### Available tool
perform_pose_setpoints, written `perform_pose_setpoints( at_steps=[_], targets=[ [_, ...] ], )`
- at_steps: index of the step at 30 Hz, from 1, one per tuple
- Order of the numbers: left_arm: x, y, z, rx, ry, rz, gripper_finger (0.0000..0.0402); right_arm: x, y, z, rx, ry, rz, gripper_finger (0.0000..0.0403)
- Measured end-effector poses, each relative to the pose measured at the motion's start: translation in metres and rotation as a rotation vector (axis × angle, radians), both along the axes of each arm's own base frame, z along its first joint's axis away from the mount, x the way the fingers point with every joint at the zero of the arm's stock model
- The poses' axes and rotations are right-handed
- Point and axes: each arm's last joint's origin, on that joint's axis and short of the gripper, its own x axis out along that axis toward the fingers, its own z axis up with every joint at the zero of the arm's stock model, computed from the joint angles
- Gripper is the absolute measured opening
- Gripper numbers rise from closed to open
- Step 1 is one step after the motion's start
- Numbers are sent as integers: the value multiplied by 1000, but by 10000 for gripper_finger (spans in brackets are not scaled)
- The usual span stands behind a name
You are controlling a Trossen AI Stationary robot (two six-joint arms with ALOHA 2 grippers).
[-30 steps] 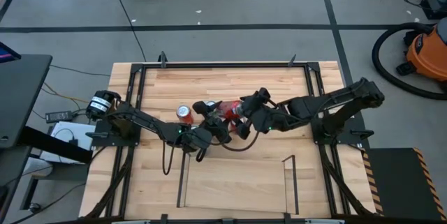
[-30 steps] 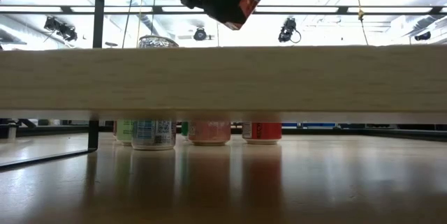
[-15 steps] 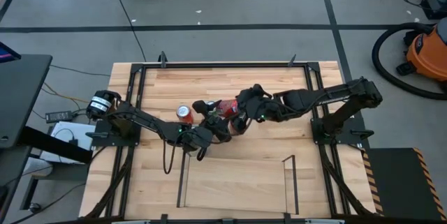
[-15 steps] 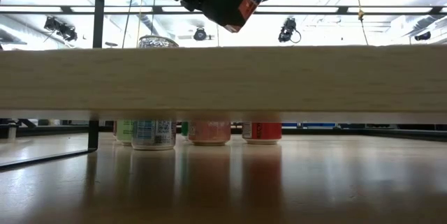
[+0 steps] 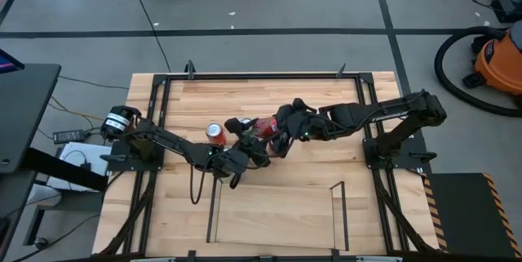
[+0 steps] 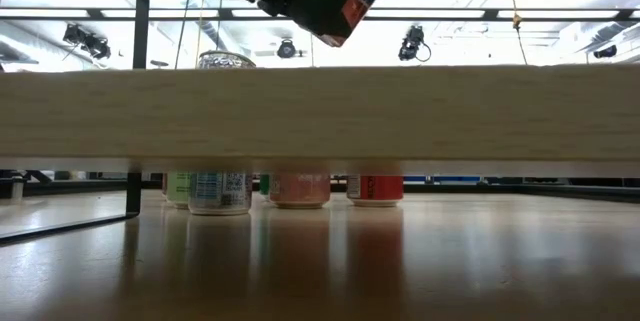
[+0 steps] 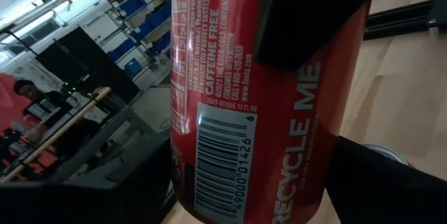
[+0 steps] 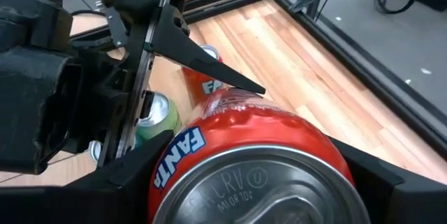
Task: Place canned beverage on shelf
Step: Put the right orange soda can on the shelf
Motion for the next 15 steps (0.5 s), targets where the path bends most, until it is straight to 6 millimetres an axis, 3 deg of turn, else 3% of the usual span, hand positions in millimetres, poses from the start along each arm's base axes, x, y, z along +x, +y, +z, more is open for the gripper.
perform_pose_setpoints(
  at_steps=[9, 15],
  targets=[
    [-1, -16, 3, -107, -43, -206, 388, -9, -1, -4, 26, 121, 183, 322],
    [-10, -26, 10, -159, -27, -324, 399, -22, 2, -3, 55, 191, 212, 323]
  ],
)
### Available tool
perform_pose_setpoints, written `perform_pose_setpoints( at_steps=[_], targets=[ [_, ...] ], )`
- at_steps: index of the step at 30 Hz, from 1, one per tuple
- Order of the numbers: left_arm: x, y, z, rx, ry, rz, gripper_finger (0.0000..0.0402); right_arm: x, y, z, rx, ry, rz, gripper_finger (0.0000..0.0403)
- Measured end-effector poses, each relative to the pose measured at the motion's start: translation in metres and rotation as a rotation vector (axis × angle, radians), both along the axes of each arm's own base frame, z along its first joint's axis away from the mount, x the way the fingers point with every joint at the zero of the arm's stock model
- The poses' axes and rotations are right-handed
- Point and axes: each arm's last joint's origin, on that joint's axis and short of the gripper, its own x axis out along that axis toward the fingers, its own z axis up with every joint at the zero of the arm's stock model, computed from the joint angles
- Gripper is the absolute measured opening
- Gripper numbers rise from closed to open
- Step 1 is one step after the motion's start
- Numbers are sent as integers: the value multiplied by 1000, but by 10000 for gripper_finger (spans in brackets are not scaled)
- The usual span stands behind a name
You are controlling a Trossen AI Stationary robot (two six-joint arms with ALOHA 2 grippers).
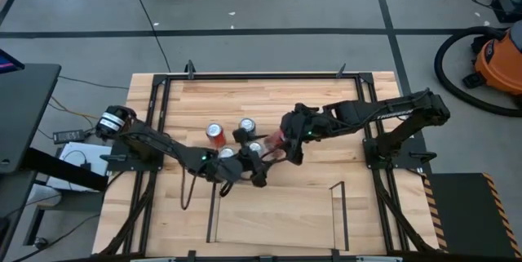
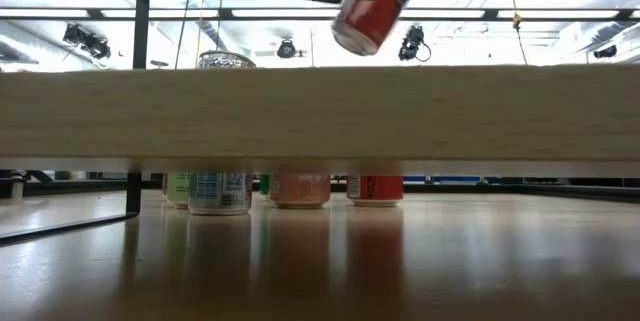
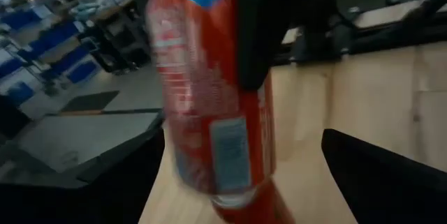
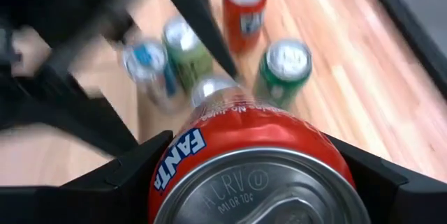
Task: Place canned beverage on shelf
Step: Put the right orange soda can on the shelf
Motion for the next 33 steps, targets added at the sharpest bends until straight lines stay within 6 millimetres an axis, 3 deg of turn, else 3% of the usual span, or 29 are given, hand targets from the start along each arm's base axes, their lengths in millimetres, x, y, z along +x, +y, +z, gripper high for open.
perform_pose_setpoints(
  at_steps=[10, 17, 21, 27, 33],
  targets=[
    [-29, -5, 27, -90, -4, -60, 400, -12, 23, -7, 43, 122, 115, 323],
    [-43, -11, 37, -127, 8, -112, 400, -22, 59, -11, 35, 160, 246, 323],
    [-45, -15, 38, -172, 35, -239, 400, -27, 80, -14, 24, 169, 307, 323],
    [-46, -21, 39, -265, 92, -496, 400, -22, 110, -38, 80, 262, 369, 323],
    [-47, -24, 39, -296, 115, -585, 400, -19, 130, -66, 18, 387, 465, 323]
  ],
)
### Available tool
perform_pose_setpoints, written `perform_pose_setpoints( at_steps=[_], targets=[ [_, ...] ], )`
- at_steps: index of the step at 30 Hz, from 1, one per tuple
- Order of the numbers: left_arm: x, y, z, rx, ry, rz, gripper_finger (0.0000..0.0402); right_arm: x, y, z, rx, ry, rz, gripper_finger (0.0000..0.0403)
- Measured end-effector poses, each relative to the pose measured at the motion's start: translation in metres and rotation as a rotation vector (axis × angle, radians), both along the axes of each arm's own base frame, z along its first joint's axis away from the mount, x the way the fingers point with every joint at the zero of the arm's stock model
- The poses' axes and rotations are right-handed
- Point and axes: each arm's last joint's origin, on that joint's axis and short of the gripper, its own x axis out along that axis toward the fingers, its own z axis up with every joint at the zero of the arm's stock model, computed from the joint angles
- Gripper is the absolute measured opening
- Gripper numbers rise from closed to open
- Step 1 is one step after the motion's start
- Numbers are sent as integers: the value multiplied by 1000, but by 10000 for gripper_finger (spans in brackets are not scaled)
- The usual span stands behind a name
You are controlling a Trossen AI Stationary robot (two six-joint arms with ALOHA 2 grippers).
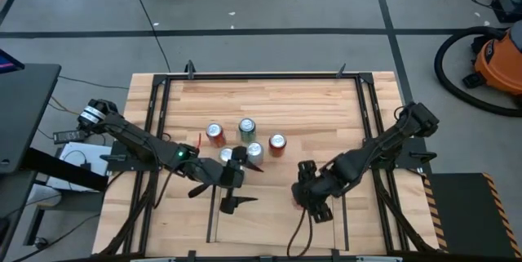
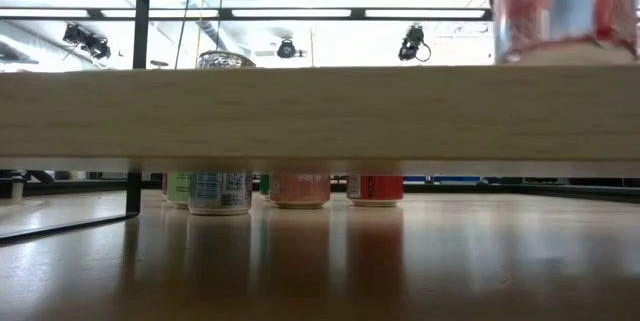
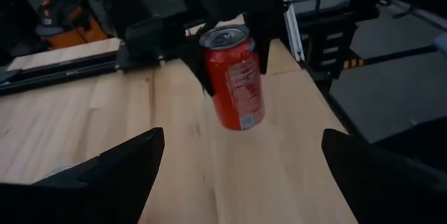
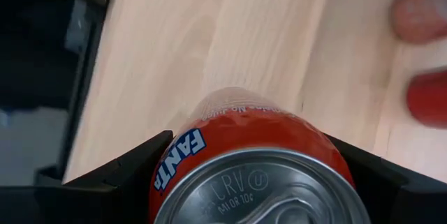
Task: Place canned beverage on shelf
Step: Put the right orange soda can on the shelf
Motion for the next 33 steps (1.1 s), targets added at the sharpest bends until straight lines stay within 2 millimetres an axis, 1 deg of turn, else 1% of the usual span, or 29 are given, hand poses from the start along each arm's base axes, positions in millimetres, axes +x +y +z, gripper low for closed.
perform_pose_setpoints(
  at_steps=[5, 9, 12, 16, 21, 33],
  targets=[
    [-7, 9, 8, 3, 12, 13, 400, -1, 9, -11, -81, 27, 146, 323],
    [-14, 15, 18, -15, -10, 28, 400, -5, 10, -13, -122, 47, 232, 323],
    [-17, 19, 22, -20, -12, 37, 400, -6, 9, -13, -143, 57, 275, 323],
    [-18, 23, 20, -9, 9, 55, 400, -7, 8, -13, -150, 68, 332, 323],
    [-17, 28, 19, -21, 25, 85, 400, -7, 10, -13, -118, 72, 358, 323],
    [-17, 28, 19, -71, 30, 106, 400, -4, 12, -17, -134, 19, 442, 323]
  ],
)
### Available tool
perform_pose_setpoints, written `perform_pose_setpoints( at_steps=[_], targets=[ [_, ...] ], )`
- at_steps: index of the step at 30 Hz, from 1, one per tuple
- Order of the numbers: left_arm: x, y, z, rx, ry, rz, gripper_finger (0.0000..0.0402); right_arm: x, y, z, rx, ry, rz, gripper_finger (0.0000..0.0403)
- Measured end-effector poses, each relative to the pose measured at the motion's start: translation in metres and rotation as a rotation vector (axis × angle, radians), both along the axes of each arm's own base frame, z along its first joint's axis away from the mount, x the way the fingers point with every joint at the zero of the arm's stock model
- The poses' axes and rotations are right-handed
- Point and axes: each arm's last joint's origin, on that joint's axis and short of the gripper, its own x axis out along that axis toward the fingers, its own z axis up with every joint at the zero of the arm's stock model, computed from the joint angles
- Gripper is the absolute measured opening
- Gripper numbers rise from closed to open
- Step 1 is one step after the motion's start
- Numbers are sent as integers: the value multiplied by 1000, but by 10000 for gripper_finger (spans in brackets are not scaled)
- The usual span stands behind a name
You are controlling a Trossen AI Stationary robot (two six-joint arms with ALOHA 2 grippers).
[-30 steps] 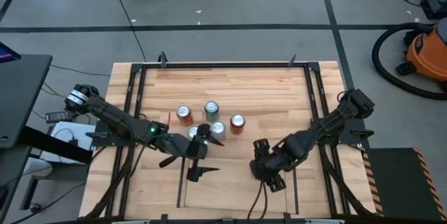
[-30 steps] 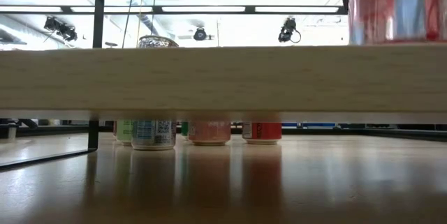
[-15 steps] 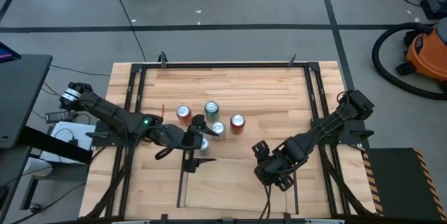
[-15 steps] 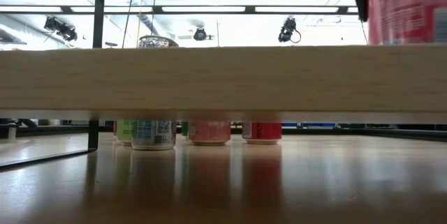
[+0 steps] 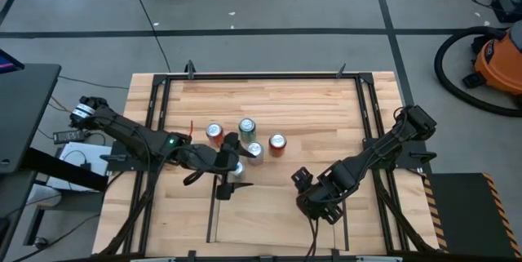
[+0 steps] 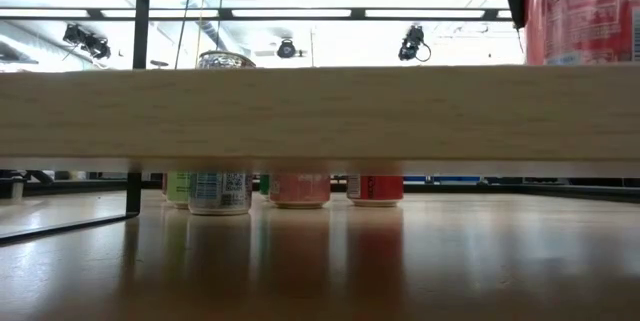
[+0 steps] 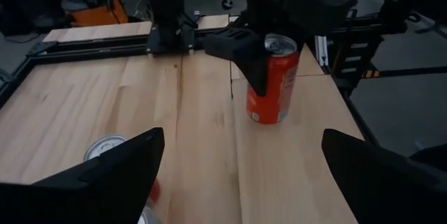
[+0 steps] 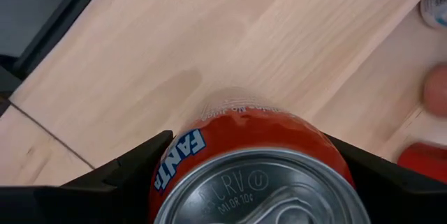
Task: Place canned beverage on shelf
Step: Put the right orange soda can on the shelf
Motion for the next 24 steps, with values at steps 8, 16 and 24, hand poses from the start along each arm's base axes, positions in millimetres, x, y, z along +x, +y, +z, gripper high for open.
perform_pose_setpoints(
  at_steps=[8, 16, 24],
  targets=[
    [0, 0, -1, -15, 10, 7, 400, -3, -3, -13, -18, 25, -42, 325],
    [-1, 0, -2, -11, 26, 7, 400, -2, -4, -14, -12, 9, -161, 370],
    [-1, 0, -2, -6, 28, 5, 400, 2, 0, 1, 39, -15, -197, 396]
  ],
)
